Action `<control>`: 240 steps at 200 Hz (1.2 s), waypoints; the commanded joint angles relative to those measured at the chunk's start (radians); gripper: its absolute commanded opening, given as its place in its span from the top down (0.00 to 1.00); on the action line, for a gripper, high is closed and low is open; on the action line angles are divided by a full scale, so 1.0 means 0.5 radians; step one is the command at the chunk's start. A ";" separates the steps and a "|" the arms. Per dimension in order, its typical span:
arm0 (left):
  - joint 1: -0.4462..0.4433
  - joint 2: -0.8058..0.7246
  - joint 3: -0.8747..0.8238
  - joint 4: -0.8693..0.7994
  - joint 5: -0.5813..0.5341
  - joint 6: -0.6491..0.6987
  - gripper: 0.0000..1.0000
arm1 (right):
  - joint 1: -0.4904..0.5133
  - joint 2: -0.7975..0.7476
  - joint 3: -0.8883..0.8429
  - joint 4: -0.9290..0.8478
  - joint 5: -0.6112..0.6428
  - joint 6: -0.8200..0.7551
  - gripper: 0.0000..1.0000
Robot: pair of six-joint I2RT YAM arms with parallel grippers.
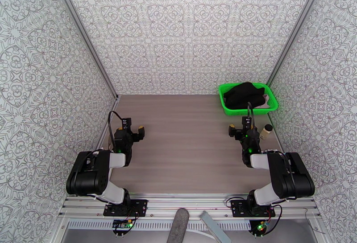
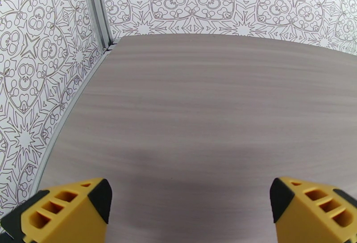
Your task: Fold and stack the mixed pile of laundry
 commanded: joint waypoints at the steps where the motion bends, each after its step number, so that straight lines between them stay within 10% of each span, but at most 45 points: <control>1: 0.015 -0.021 0.020 0.007 0.027 -0.010 0.01 | 0.011 -0.019 0.005 -0.028 0.013 0.007 0.01; 41: 0.016 -0.021 0.019 0.008 0.027 -0.014 0.01 | 0.009 -0.029 0.014 -0.036 -0.001 0.015 0.01; 61: -0.057 -0.177 0.018 -0.098 -0.287 -0.022 0.01 | 0.009 -0.295 0.195 -0.598 -0.040 0.001 0.01; 83: -0.283 -0.653 0.238 -0.820 -0.914 -0.097 0.00 | 0.011 -0.631 0.528 -1.458 0.028 0.219 0.01; 114: -0.285 -0.781 0.981 -2.041 -0.756 -0.587 0.00 | 0.014 -0.795 0.971 -2.330 0.023 0.471 0.01; 167: -0.558 -0.727 1.708 -3.043 -0.444 -0.864 0.01 | -0.006 -0.255 2.345 -3.651 -0.139 0.240 0.01; 240: -0.807 -0.825 1.463 -3.086 -0.128 -0.921 0.01 | -0.092 1.070 3.605 -3.646 -0.204 0.341 0.14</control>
